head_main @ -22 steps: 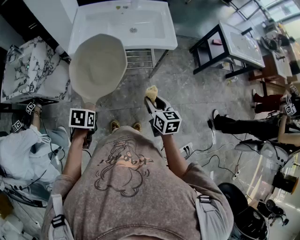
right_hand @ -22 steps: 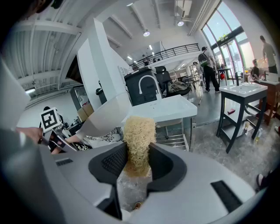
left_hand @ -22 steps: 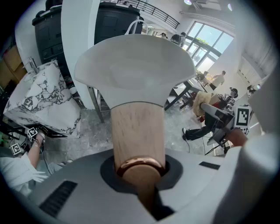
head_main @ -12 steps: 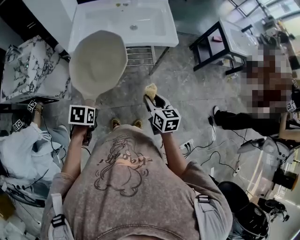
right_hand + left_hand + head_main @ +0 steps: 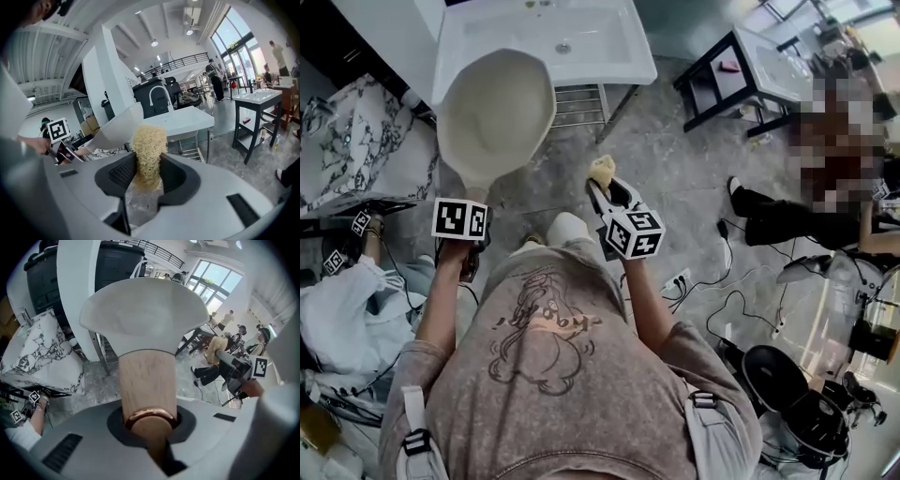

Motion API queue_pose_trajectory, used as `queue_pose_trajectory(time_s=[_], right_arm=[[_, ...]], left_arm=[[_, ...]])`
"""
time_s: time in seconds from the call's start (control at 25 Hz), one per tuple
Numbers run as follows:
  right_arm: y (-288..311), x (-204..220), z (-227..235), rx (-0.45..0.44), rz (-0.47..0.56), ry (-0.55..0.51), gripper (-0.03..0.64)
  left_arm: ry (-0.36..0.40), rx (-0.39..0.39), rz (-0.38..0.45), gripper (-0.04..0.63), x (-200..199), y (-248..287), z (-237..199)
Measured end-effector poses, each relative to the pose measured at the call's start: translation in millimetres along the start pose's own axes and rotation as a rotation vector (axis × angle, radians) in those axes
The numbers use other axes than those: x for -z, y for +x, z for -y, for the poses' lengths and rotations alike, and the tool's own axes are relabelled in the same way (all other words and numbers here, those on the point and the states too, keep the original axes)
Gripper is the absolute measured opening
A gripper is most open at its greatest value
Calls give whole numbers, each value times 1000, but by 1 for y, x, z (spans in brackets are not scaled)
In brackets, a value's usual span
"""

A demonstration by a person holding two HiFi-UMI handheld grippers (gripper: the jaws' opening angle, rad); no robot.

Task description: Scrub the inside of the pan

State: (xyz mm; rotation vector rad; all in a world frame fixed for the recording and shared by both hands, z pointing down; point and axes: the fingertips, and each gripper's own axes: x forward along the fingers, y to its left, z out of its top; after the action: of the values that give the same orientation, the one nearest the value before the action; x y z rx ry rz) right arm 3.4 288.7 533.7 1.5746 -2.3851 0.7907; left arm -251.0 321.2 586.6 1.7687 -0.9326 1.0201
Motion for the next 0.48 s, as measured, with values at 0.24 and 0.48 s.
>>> queue_pose_trajectory(time_s=[0.24,0.48], right_arm=[[10,-11,8,23,15,15,156],[35,-24,19,16,21,25,157]], left_arm=[[-2,30,-11,31,-10,4,-1],[14,25,-20,31,-30,10,-11]])
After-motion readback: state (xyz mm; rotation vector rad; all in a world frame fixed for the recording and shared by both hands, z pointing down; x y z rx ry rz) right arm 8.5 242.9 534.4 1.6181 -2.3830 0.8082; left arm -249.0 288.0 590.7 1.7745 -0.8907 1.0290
